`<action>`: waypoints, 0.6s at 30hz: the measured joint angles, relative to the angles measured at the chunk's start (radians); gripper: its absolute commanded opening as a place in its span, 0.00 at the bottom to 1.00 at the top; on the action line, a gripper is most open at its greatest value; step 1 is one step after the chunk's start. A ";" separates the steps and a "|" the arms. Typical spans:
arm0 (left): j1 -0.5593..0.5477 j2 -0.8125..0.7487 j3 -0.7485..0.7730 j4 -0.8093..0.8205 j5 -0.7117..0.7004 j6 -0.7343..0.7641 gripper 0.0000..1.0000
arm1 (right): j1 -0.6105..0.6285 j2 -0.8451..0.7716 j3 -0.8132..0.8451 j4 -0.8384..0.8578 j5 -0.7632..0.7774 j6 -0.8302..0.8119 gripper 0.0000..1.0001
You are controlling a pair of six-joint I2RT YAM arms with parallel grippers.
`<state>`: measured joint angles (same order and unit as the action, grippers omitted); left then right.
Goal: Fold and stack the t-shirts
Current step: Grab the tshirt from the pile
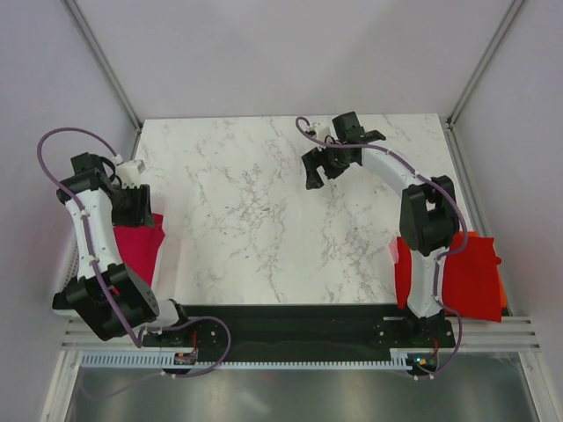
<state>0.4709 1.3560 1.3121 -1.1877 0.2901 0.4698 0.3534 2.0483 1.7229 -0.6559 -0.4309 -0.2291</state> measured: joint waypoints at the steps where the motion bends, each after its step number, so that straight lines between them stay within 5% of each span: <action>1: -0.008 0.000 -0.005 -0.006 -0.001 0.002 0.50 | 0.000 0.008 0.000 0.000 -0.007 -0.003 0.98; 18: -0.113 0.092 -0.051 0.016 -0.060 -0.005 0.35 | -0.022 0.043 0.017 -0.011 -0.058 -0.028 0.98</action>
<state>0.3576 1.4483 1.2606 -1.1721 0.2298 0.4652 0.3313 2.0918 1.7401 -0.6670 -0.4892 -0.2573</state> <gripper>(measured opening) 0.376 0.982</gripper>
